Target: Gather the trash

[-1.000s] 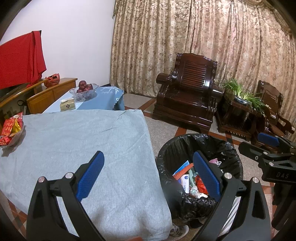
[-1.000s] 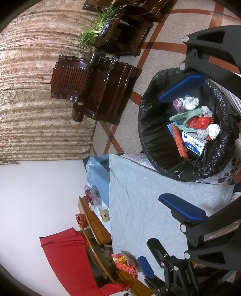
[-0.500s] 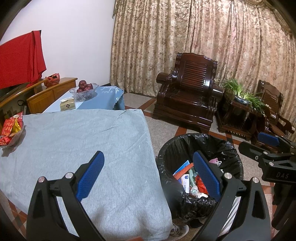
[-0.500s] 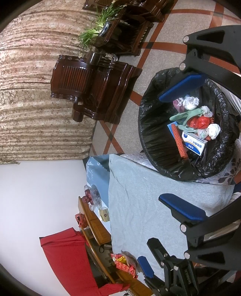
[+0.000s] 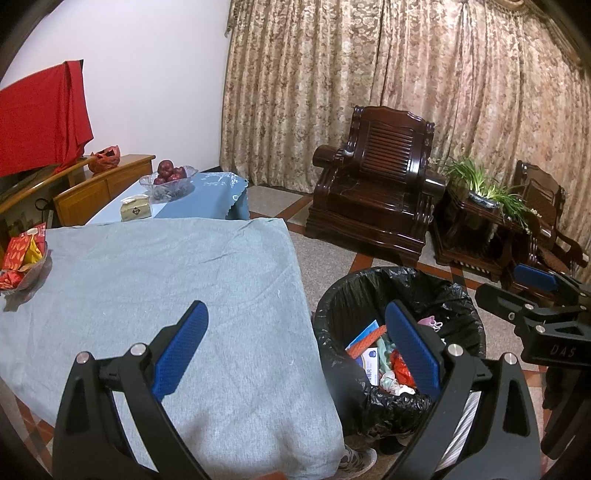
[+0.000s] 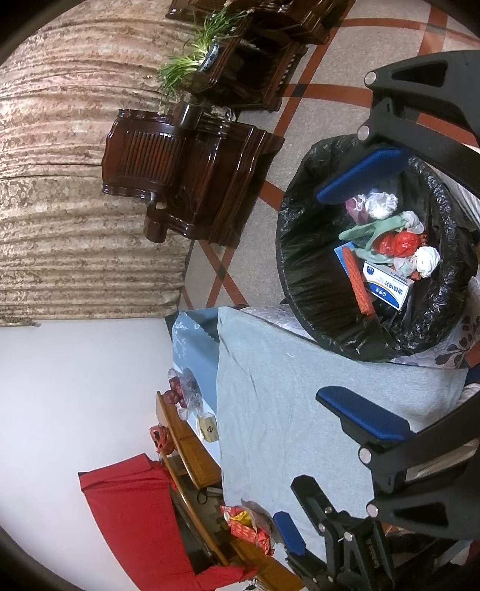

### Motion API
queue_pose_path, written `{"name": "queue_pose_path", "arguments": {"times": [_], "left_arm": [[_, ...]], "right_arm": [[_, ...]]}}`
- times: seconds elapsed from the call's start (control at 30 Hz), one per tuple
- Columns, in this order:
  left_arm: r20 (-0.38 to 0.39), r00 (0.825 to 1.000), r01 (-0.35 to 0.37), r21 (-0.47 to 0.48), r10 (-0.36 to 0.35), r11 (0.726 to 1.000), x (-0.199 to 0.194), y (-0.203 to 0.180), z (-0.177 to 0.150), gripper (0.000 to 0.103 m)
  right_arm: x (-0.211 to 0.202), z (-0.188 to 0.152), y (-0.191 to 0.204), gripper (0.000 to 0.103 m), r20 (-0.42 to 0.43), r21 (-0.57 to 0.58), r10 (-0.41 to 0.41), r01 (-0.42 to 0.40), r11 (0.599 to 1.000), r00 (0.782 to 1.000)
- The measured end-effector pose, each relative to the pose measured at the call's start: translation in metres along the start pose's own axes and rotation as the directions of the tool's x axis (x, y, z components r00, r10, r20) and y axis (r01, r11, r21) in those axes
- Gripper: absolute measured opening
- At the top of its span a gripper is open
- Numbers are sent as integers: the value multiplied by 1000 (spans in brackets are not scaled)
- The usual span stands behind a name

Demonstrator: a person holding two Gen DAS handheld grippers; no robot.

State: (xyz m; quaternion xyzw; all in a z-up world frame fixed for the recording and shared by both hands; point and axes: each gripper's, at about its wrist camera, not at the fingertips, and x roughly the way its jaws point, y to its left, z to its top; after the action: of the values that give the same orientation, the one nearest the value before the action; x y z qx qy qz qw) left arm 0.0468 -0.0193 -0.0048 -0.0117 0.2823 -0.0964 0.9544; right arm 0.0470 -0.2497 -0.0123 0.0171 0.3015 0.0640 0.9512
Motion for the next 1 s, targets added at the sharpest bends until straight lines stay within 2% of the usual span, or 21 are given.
{"name": "queue_pose_path", "arguments": {"times": [1.0], "left_arm": [[-6, 1000, -2, 4, 2, 1000, 3, -1, -1, 94]], "right_arm": [[2, -1, -3, 97, -7, -3, 3, -3, 1000, 1000]]}}
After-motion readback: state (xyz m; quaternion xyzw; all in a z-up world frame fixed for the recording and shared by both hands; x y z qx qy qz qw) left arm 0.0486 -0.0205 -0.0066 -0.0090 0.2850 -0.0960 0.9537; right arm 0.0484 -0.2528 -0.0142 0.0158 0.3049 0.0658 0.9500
